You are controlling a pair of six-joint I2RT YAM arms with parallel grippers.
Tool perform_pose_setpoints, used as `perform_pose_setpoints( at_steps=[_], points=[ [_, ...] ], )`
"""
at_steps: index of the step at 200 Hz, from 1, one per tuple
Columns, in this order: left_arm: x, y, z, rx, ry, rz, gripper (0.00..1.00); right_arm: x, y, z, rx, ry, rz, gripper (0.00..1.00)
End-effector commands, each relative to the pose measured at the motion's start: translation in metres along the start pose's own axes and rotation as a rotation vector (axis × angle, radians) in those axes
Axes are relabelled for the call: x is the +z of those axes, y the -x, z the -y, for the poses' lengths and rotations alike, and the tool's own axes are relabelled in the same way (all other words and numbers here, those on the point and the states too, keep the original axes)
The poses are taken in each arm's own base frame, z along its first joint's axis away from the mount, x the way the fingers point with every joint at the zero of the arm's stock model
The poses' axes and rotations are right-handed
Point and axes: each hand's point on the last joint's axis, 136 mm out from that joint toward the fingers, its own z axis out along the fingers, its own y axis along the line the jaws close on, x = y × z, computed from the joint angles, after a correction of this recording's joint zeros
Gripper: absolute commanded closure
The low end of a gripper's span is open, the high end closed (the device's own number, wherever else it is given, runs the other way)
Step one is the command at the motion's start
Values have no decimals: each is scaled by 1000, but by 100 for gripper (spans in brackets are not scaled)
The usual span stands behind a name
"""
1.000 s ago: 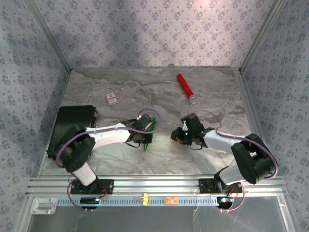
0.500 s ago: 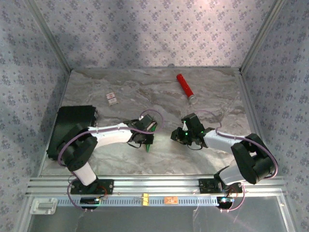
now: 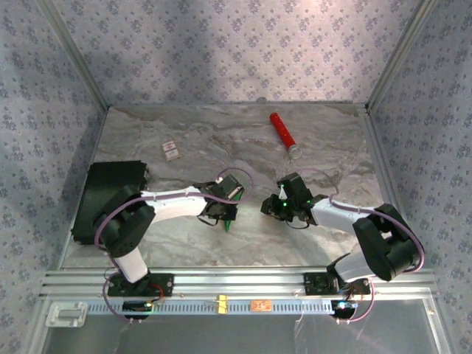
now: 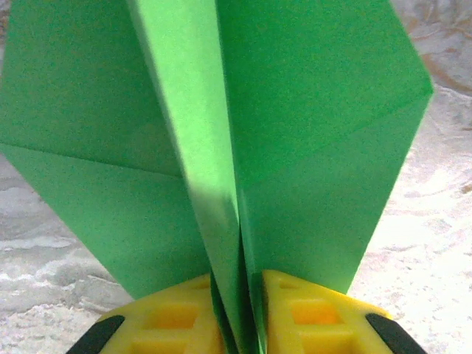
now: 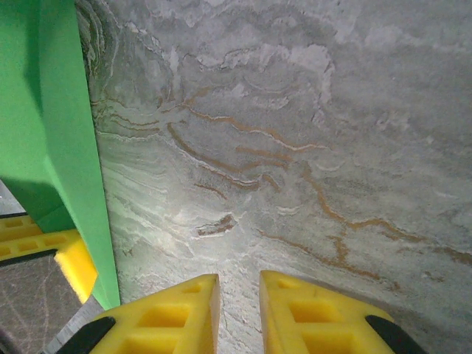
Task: Fold a paper plane with a square sheet of paper (pick it up from the middle)
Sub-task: Move a paper plane to the center of the table.
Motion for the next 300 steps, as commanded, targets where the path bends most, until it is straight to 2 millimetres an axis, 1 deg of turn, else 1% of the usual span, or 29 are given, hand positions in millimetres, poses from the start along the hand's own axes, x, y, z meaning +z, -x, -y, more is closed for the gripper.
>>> perform_pose_setpoints(
  at_steps=[1,39,73,114,131,154,165,196,223,243,300],
  points=[
    [2,-3,-5,28,59,-21,81,-3,5,-3,-5,-6,14,78],
    [10,-6,-12,33,139,-51,80,-9,8,-4,-13,-7,30,77],
    [17,-3,-11,26,174,-60,78,-18,10,-3,-21,-14,50,77],
    [22,0,-5,10,189,-64,72,-31,14,4,-7,-11,78,76],
    [25,1,-5,-8,202,-68,64,-36,15,7,1,-5,89,76],
    [31,0,-2,-46,195,-74,62,-42,16,11,9,0,100,76],
    [32,0,0,-69,187,-71,59,-44,17,12,11,2,103,76],
    [34,1,3,-106,189,-71,58,-48,17,17,23,8,107,75],
    [32,4,7,-109,198,-62,57,-50,17,19,29,12,110,75],
    [26,8,11,-118,187,-49,57,-51,18,19,30,13,115,75],
    [-7,29,21,-160,144,32,55,-59,20,21,30,2,136,74]
  ],
)
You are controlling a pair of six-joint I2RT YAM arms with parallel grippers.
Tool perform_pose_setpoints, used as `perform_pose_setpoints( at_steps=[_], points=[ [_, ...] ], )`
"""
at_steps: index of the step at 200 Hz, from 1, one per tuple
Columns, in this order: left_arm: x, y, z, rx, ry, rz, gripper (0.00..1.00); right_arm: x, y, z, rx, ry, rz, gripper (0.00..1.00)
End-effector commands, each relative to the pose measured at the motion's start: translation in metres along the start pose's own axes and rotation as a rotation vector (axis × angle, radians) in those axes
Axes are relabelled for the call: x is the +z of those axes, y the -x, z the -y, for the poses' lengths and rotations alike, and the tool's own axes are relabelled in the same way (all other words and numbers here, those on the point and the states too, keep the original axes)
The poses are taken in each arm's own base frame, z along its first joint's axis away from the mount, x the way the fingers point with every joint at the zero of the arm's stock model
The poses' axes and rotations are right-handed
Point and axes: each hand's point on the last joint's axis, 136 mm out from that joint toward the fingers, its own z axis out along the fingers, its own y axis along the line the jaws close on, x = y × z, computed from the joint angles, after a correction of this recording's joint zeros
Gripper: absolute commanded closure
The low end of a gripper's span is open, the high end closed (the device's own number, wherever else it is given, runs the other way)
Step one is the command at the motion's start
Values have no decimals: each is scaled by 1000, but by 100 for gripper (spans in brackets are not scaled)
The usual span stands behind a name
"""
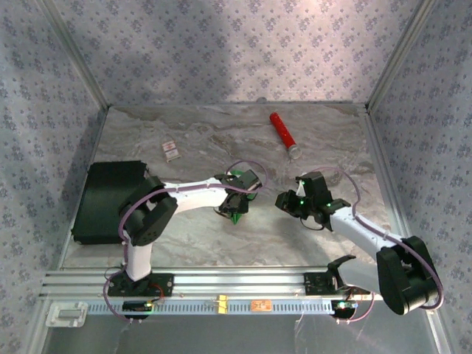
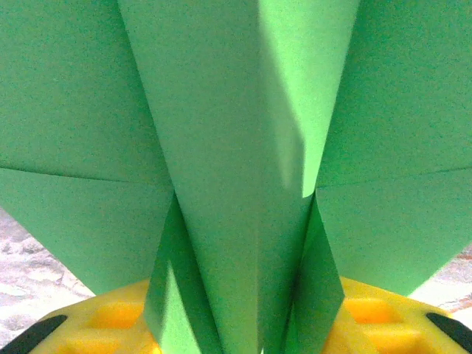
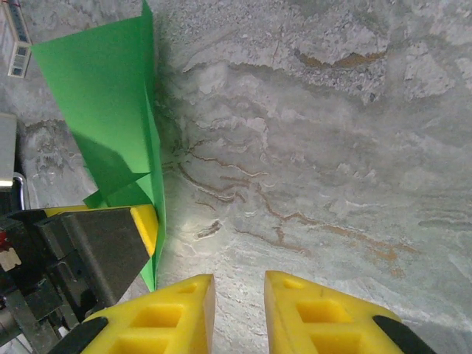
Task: Fold a paper plane with a square sheet of paper (pick it up from the middle)
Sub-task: Move a paper plane to the center of the table, then reset both arms
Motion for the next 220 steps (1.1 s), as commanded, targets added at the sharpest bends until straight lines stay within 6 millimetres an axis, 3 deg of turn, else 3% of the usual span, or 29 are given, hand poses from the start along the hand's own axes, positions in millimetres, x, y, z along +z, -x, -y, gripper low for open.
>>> perform_pose_setpoints(
  at_steps=[1,45,91,126,152,171,181,193,220],
  points=[
    [-20,4,0,-26,-8,14,55,-5,-4,7,-6,-22,-5,74],
    [-38,12,4,-37,-49,49,52,-12,-2,12,-9,-45,10,73],
    [-60,19,-1,-49,-87,108,51,-34,17,22,-61,-136,84,69],
    [-81,34,-21,-32,-95,236,44,-66,52,28,-144,-258,223,43],
    [-90,46,-56,-43,-68,308,38,-96,91,45,-159,-442,405,34],
    [-90,55,-92,-61,-48,350,30,-106,114,57,-273,-560,502,32],
    [-91,62,-113,-67,-31,371,24,-106,123,63,-339,-611,536,30],
    [-91,70,-142,-78,4,403,10,-104,132,71,-406,-670,568,24],
    [-98,91,-219,-186,117,479,6,-98,151,86,-452,-757,577,21]
  ],
)
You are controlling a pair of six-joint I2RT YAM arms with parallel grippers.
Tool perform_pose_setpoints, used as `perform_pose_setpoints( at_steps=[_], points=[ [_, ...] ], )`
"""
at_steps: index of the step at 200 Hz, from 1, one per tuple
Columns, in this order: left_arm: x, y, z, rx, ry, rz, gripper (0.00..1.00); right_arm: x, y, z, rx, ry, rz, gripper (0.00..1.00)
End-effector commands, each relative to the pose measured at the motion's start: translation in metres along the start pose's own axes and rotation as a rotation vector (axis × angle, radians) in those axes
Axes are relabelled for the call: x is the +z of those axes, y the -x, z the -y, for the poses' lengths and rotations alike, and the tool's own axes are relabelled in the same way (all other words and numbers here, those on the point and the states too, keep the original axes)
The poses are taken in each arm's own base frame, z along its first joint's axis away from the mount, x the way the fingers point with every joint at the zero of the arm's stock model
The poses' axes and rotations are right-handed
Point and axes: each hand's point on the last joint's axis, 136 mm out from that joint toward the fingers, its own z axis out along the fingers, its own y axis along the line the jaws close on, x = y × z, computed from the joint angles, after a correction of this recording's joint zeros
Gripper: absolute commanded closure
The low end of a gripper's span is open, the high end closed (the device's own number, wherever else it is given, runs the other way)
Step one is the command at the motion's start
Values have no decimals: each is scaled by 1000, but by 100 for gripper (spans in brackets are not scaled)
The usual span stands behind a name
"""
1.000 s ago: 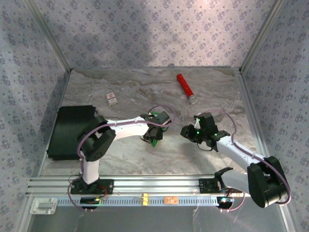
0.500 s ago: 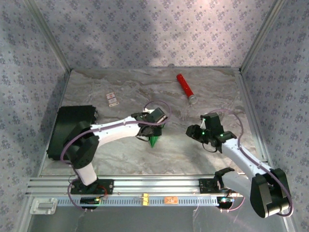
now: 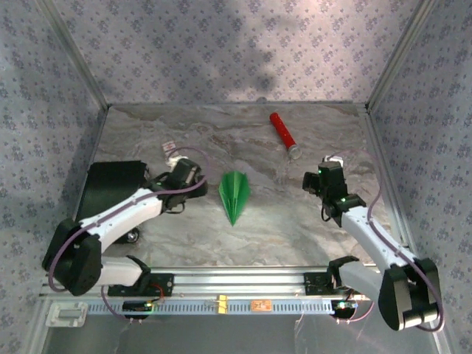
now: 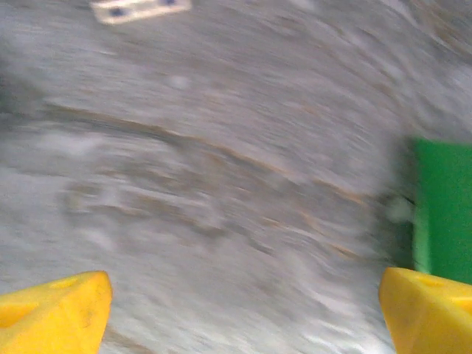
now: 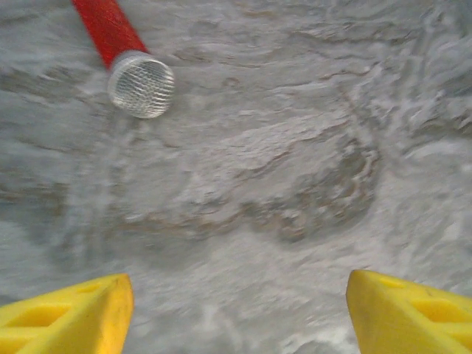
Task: Fold a paper plane with a square sheet of paper (pick it up from the middle)
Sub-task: Reset both arms
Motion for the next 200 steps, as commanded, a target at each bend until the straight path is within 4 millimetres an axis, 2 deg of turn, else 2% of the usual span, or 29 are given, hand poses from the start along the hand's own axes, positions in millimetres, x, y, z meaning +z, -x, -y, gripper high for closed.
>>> perform_pose_setpoints(
  at_steps=[1,19,35,54,74,101,122,140,145,158,160,162,165,172,200],
  points=[
    [-1,34,-47,-2,73,112,6,16,22,23,-113,-145,87,21],
    [1,51,-97,-97,166,158,5,35,22,28,-137,-156,120,21],
    [3,60,-133,-151,232,182,6,54,15,29,-146,-132,123,22],
    [3,67,-158,-132,307,206,6,70,13,24,-158,-89,93,23],
    [9,67,-172,-121,339,259,5,74,26,10,-212,-10,182,23],
    [21,66,-177,-71,352,316,6,78,26,-3,-303,80,231,25],
    [31,66,-172,-30,316,354,5,74,26,9,-225,110,264,24],
    [39,66,-168,-1,287,386,5,81,10,16,-172,156,300,24],
    [40,67,-166,11,273,377,5,80,18,19,-154,137,346,24],
    [43,74,-161,39,249,412,5,86,18,26,-142,93,263,24],
    [43,76,-161,41,248,419,5,88,17,26,-138,92,264,21],
    [43,76,-160,42,247,423,5,88,18,26,-134,95,276,6],
    [43,77,-161,41,246,426,5,87,20,27,-129,87,292,2],
    [44,81,-160,41,234,438,5,87,18,34,-115,57,270,1],
    [52,93,-156,42,165,475,5,86,21,34,-120,38,288,1]
  ],
)
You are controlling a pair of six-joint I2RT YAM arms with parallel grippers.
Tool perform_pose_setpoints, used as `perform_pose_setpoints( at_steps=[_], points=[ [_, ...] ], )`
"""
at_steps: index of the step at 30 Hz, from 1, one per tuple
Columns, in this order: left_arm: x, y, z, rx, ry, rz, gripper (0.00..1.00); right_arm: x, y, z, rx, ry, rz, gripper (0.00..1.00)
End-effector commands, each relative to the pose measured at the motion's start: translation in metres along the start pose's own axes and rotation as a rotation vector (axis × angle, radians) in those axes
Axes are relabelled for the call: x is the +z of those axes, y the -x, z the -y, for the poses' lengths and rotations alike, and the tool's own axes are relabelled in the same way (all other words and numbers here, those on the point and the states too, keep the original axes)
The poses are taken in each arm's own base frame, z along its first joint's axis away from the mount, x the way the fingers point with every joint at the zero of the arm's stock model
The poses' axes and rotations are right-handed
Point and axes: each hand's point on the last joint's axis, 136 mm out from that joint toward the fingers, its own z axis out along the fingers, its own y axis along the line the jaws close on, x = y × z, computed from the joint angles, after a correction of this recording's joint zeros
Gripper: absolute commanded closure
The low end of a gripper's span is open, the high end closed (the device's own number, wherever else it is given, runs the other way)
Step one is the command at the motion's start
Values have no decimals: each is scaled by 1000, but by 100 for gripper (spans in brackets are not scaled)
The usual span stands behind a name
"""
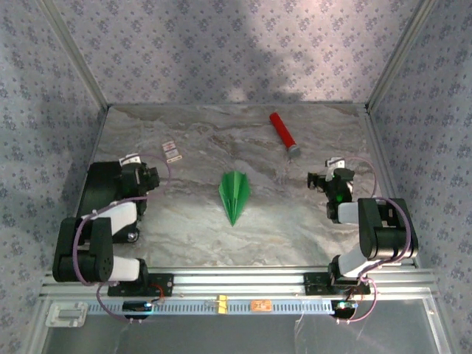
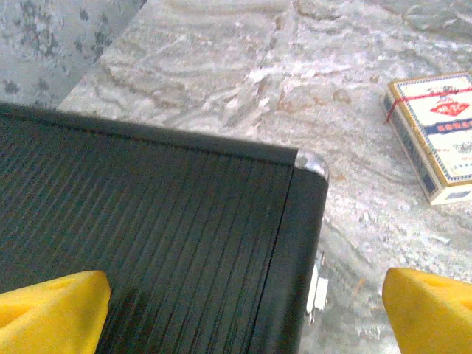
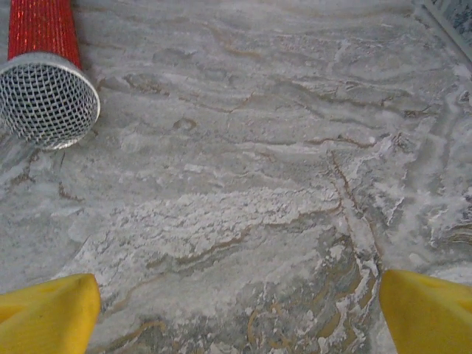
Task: Fold a paper plane with a square sheet of paper (pick it up from the middle)
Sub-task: Reset both arms
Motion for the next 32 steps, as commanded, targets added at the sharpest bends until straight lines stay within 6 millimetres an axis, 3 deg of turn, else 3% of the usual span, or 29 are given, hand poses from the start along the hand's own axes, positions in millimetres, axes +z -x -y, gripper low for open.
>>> perform_pose_setpoints(
  at_steps=[1,6,11,14,18,24,32],
  points=[
    [6,25,11,-6,-87,107,5,0,21,4,21,-30,71,1],
    [17,9,27,27,-173,134,5,-1,22,5,24,-39,72,1],
    [16,9,26,24,-176,154,4,0,21,5,27,-34,71,1],
    [16,7,38,54,-242,136,3,0,21,5,25,-35,70,1],
    [14,10,8,-18,-52,178,0,0,21,5,26,-33,71,1],
    [16,9,19,20,-107,161,0,0,21,5,25,-33,71,1],
    [15,9,20,22,-113,162,0,0,21,5,25,-34,71,1]
  ],
)
